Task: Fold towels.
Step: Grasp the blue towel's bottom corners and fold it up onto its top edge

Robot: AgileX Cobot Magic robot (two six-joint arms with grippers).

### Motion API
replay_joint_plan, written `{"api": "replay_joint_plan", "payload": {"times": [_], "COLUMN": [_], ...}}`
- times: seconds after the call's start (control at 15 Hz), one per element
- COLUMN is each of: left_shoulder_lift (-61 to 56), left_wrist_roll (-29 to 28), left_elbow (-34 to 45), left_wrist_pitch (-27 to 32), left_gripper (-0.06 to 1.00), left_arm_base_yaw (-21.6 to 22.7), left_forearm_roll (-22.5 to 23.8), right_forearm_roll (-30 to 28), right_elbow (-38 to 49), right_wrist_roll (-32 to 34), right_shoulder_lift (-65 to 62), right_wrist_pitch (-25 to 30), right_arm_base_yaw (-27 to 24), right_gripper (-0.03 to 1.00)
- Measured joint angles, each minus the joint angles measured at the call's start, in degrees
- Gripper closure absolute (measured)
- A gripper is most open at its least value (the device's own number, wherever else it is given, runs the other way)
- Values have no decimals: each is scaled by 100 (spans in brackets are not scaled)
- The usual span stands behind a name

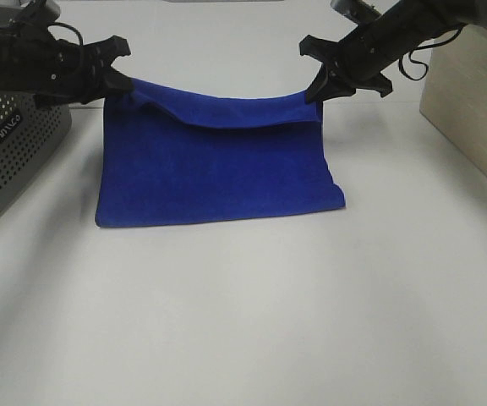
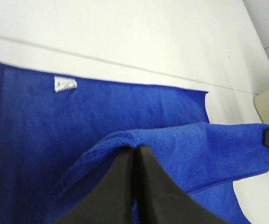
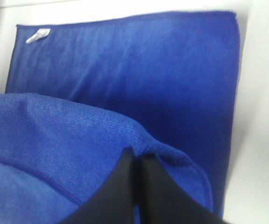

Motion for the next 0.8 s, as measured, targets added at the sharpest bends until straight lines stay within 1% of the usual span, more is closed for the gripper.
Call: {"api": "replay_joint_plan", "payload": {"times": [0.13, 0.2, 0.33, 0.4, 0.47, 0.53, 0.6, 0.67, 0.73, 0.8], "left_shoulder_lift": [561, 842, 1289, 1450, 1536, 1547, 1547, 1541, 1513, 1473], "left_wrist_roll": [0, 0, 0, -6, -6, -6, -6, -6, -6, -6], "left_elbow": [-882, -1186, -1507, -1541, -1541, -1541, -1553, -1564, -1564, -1564], "left_wrist_pitch": [40, 46, 46, 46, 46, 46, 92, 138, 178, 201], "left_gripper": [94, 94, 94, 92, 85, 73, 58, 42, 30, 25], "left_arm_base_yaw": [0, 0, 0, 0, 0, 0, 0, 0, 0, 0], "left_forearm_roll": [115, 143, 160, 183, 195, 195, 195, 195, 201, 350], "right_forearm_roll": [-189, -269, -361, -401, -424, -435, -435, -435, -453, -567], "right_elbow": [-1089, -1536, -1954, -1994, -2000, -2005, -2023, -2034, -2045, -2045], "right_wrist_roll": [120, 138, 143, 155, 183, 212, 223, 223, 223, 223], "right_shoulder_lift": [751, 1026, 1398, 1490, 1518, 1530, 1530, 1524, 1490, 1409], "right_wrist_pitch": [63, 63, 57, 40, -17, -57, -69, -46, 23, 206], "right_arm_base_yaw": [0, 0, 0, 0, 0, 0, 0, 0, 0, 0], "right_gripper": [97, 97, 97, 96, 90, 79, 61, 40, 25, 17]}}
